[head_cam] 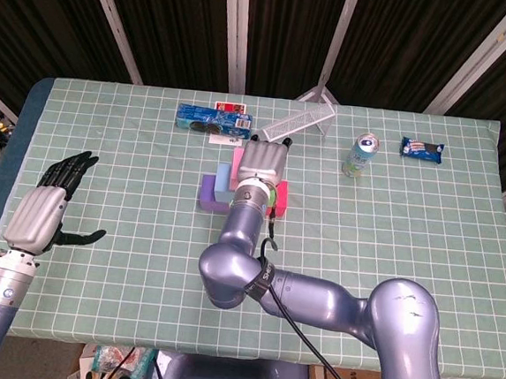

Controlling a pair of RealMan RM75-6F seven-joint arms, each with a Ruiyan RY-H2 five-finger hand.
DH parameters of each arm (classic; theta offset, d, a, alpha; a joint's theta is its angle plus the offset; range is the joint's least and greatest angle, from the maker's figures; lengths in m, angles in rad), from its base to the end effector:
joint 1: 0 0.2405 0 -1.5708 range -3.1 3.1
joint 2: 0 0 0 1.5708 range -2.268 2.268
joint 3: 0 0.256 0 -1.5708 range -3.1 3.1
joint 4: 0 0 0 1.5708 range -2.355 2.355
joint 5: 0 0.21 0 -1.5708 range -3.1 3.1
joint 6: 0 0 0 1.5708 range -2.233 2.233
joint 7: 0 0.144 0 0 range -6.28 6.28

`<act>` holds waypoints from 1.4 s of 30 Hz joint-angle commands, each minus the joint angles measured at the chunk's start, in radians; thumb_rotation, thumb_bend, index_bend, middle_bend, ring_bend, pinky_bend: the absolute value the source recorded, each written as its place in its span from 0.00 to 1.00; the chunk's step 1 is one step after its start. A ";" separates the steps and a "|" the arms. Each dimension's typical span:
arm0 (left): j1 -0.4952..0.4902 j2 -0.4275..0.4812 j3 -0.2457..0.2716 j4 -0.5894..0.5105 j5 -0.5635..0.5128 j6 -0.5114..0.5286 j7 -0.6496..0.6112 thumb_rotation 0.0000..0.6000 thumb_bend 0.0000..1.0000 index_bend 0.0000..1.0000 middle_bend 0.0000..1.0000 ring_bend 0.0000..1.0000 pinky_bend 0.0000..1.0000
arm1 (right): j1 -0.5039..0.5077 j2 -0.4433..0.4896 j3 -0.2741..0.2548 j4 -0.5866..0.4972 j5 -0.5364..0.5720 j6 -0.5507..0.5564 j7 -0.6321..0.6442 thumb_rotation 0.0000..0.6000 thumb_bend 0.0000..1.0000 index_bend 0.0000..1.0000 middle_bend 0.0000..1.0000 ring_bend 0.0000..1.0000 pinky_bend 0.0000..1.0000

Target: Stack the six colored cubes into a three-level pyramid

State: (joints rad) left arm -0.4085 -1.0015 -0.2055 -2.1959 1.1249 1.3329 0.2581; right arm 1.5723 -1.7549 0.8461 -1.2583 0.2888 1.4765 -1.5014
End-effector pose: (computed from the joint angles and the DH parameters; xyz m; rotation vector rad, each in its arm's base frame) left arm -0.1575 0.2547 0.1574 -1.4207 -1.1147 -1.1290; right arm 0.1012 -0.4214 0.0160 1.4879 -1.0781 0.3798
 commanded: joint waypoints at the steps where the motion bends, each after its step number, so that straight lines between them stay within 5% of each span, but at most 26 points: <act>1: 0.000 0.000 0.000 0.000 0.001 0.001 0.001 1.00 0.15 0.00 0.00 0.00 0.05 | -0.006 0.002 -0.001 -0.005 0.005 -0.002 -0.007 1.00 0.31 0.16 0.42 0.30 0.11; 42: -0.002 -0.001 0.001 0.001 -0.006 0.001 0.010 1.00 0.15 0.00 0.00 0.00 0.05 | -0.019 0.009 0.001 -0.006 0.009 -0.008 -0.021 1.00 0.31 0.16 0.42 0.30 0.11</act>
State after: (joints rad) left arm -0.4107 -1.0030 -0.2040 -2.1948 1.1187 1.3342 0.2680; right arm 1.5528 -1.7451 0.8484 -1.2653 0.2990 1.4689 -1.5215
